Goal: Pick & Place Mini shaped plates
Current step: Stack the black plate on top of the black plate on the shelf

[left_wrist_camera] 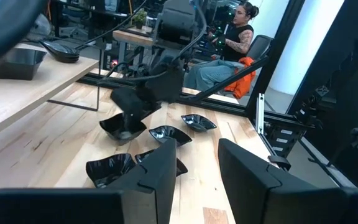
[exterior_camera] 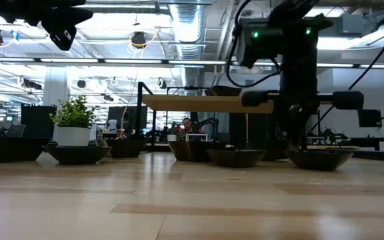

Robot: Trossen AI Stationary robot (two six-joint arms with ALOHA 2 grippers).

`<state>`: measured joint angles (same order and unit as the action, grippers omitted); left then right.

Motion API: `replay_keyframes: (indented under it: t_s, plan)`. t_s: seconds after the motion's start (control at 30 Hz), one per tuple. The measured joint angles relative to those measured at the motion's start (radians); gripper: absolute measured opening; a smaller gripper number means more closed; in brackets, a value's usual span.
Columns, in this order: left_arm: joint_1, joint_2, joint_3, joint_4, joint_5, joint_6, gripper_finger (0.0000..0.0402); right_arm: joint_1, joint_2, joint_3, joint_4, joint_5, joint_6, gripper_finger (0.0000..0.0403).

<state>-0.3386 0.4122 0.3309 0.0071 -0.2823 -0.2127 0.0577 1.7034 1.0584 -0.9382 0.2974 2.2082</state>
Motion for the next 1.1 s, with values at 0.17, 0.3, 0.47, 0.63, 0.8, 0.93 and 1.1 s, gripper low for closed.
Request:
replay_keyframes:
  t_s: [0.17, 0.3, 0.47, 0.63, 0.8, 0.93, 1.1]
  plan:
    - [0.0, 0.0, 0.0, 0.0, -0.002, 0.0, 0.0121, 0.015, -0.048, 0.0, -0.012, -0.002, -0.008, 0.0001]
    - [0.0, 0.0, 0.0, 0.0, -0.005, 0.0, 0.0121, 0.029, -0.093, 0.0, -0.037, 0.018, -0.006, 0.0001]
    - [0.0, 0.0, 0.0, 0.0, -0.006, 0.001, 0.0121, 0.035, -0.141, 0.0, -0.063, 0.043, -0.003, 0.0001]
    - [0.0, 0.0, 0.0, 0.0, -0.005, 0.001, 0.0121, 0.04, -0.168, 0.0, -0.061, 0.044, -0.01, 0.0]
    - [0.0, 0.0, 0.0, 0.0, -0.005, 0.002, 0.0121, 0.075, -0.22, 0.0, -0.056, -0.011, -0.075, 0.0]
    - [0.0, 0.0, 0.0, 0.0, -0.005, 0.002, 0.0121, 0.14, -0.305, 0.0, -0.047, -0.027, -0.103, 0.0]
    - [0.0, 0.0, 0.0, 0.0, -0.028, 0.003, 0.0121, 0.23, -0.415, 0.0, 0.068, 0.086, -0.149, 0.0]
